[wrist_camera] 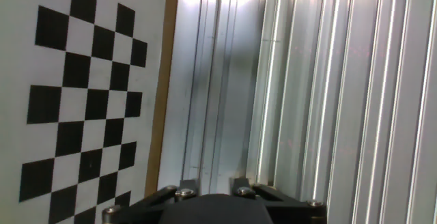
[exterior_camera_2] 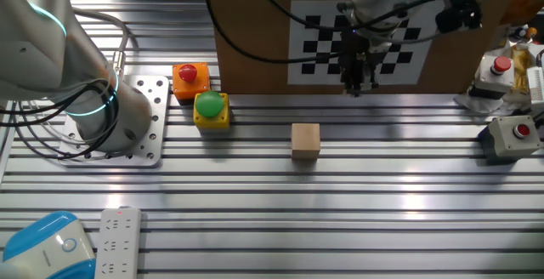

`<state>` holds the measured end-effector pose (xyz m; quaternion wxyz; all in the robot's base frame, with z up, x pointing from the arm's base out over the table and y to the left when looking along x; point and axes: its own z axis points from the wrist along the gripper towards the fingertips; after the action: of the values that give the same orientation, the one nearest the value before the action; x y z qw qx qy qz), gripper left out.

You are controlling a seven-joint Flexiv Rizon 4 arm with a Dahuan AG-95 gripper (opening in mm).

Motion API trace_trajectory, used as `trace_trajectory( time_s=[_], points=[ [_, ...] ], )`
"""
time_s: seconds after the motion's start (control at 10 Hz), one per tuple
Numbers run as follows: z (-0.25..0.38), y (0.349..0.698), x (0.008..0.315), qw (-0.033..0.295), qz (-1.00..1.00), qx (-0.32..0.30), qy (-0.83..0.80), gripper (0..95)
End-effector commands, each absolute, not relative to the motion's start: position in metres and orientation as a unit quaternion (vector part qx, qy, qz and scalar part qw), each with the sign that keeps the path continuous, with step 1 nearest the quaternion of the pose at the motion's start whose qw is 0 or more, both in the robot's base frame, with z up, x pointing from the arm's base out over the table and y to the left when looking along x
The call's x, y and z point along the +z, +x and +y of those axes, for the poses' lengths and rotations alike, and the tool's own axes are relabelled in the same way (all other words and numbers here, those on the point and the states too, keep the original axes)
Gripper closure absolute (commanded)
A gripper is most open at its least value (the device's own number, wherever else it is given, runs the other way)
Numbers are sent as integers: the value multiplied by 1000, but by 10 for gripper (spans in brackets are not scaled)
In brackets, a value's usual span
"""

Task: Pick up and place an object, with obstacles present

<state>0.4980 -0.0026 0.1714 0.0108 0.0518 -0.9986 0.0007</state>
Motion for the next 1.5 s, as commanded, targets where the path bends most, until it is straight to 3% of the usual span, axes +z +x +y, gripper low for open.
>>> trace_trajectory(
  time_s=[0.1,1.5],
  points=[
    [-3,498,171,9,-999,2,41,950],
    [-21,484,176,10,-1000,-18,-3,950]
  ],
)
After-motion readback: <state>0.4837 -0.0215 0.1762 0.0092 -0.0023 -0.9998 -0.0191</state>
